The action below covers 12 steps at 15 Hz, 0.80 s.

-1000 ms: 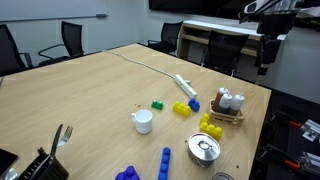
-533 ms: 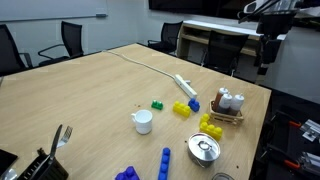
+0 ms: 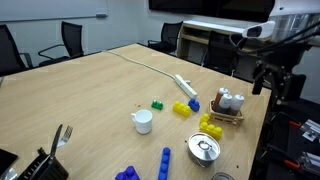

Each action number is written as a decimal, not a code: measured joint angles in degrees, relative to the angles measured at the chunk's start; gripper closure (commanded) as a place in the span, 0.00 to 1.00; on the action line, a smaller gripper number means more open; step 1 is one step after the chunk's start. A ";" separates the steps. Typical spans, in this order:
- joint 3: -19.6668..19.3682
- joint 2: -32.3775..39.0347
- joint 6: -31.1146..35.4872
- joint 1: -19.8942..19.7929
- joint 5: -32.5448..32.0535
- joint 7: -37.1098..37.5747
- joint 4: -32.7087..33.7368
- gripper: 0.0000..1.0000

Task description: Move the silver pot closer to the white cup

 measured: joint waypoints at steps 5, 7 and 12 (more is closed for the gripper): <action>3.91 8.00 9.69 2.92 0.38 -0.26 -0.75 0.00; 3.81 8.45 9.85 2.84 0.38 -0.27 -0.38 0.00; 4.24 8.41 9.85 2.92 0.38 -0.27 0.05 0.00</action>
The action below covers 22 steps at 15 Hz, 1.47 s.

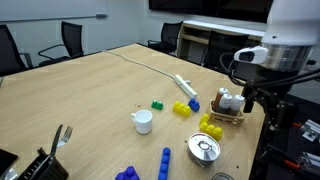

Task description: Move the silver pot closer to the white cup

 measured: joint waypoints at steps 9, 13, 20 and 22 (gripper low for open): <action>6.15 12.72 5.57 1.60 -0.42 0.12 9.05 0.00; 7.11 20.27 10.23 1.56 -0.24 2.74 10.77 0.00; 7.72 22.74 11.33 1.25 -0.35 3.30 11.38 0.00; 7.78 22.79 11.33 1.21 -0.35 3.30 11.38 0.00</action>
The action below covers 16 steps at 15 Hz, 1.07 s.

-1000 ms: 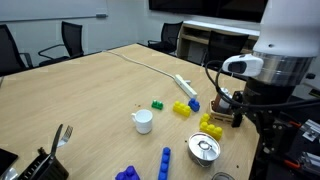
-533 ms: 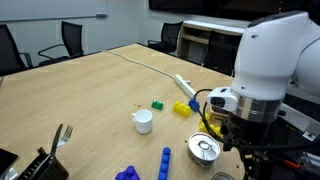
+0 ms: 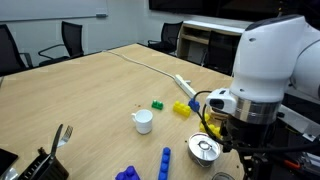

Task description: Move the silver pot closer to the white cup

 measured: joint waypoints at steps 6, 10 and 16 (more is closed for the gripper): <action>0.61 4.60 0.63 0.13 -1.20 2.28 1.38 0.00; 0.61 10.06 2.50 0.19 -4.48 6.08 4.48 0.00; 0.03 17.68 4.22 0.11 -5.93 8.76 10.27 0.00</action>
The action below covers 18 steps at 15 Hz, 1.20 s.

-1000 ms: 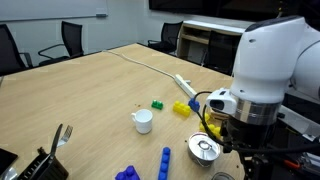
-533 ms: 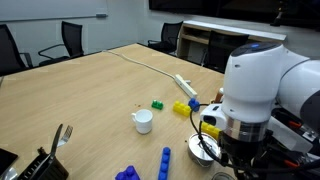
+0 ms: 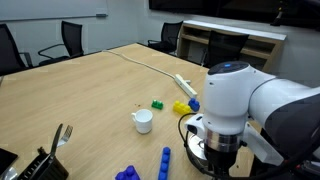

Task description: Move the silver pot closer to the white cup

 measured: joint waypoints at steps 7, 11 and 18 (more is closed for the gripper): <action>-2.06 5.06 0.89 -0.05 -1.46 0.29 3.61 0.00; -3.05 5.10 1.00 -0.05 -3.02 1.59 3.82 0.00; -3.70 5.15 1.01 -0.26 -3.08 2.82 2.87 0.00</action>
